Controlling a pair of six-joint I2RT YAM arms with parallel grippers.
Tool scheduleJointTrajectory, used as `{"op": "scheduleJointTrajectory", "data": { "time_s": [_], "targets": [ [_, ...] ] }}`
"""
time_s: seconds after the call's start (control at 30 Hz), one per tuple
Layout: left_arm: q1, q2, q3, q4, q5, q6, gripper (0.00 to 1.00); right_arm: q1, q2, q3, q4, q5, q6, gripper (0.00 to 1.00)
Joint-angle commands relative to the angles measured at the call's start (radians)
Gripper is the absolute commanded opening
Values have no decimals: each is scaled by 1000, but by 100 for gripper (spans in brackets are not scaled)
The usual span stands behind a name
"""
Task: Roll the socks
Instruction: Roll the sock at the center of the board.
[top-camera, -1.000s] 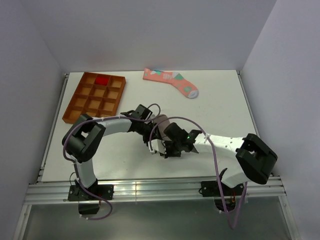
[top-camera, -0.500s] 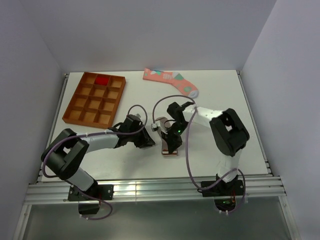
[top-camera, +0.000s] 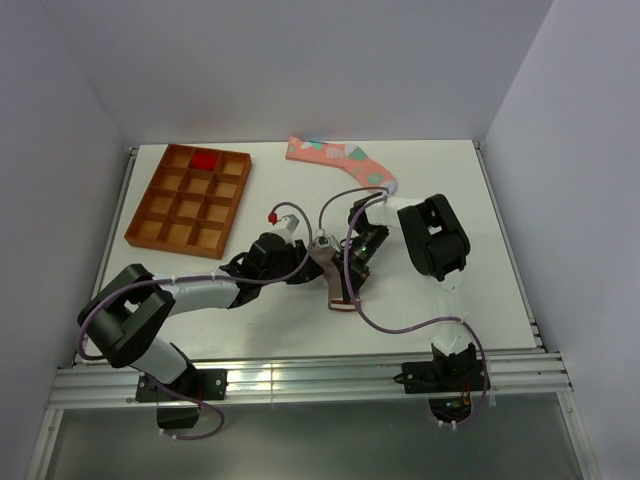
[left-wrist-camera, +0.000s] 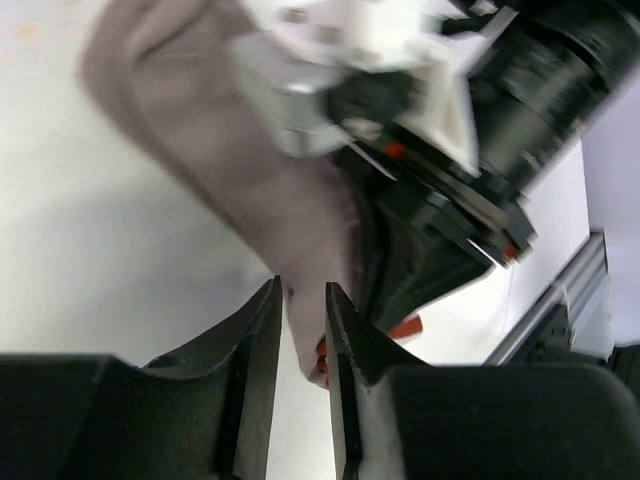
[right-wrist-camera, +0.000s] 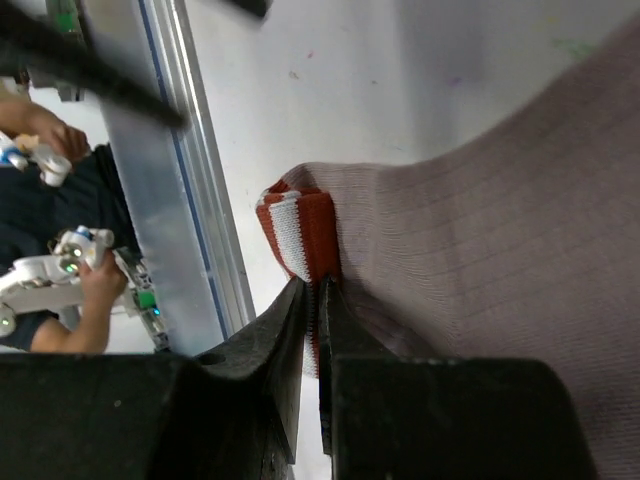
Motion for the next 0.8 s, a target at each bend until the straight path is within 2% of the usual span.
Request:
{"op": "scheduleJointTrajectory", "data": {
  "time_s": [0.0, 0.23, 0.5, 0.77],
  "targets": [
    [-19, 36, -12, 179, 93, 125, 30, -4, -12, 10, 42, 26, 112, 8],
    [-31, 116, -32, 341, 238, 148, 36, -5, 3, 4, 74, 61, 161, 8],
    [-53, 178, -12, 344, 305, 180, 39, -5, 6, 10, 102, 88, 210, 9],
    [-73, 211, -26, 316, 278, 209, 39, -5, 1, 16, 109, 97, 221, 9]
  ]
}}
